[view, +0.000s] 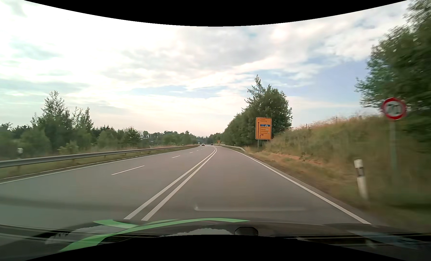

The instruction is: Follow the waypoints while adhering to traffic rules and regulations

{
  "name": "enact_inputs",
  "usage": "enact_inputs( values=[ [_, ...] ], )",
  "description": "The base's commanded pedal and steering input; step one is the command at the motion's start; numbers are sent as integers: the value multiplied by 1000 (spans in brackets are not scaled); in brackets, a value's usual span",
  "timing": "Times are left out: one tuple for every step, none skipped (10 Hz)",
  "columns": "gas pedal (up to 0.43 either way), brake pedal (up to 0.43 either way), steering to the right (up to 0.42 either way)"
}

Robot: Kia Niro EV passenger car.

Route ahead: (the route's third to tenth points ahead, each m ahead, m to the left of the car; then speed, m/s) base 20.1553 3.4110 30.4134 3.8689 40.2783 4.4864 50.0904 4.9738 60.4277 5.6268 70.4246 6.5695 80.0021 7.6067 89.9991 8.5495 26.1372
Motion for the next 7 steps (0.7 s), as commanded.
enact_inputs(
  values=[
    [157, 0, -7],
    [150, 0, -7],
    [150, 0, -7],
    [150, 0, -7],
    [150, 0, -7],
    [118, 0, -7],
    [110, 0, -7]
  ],
)
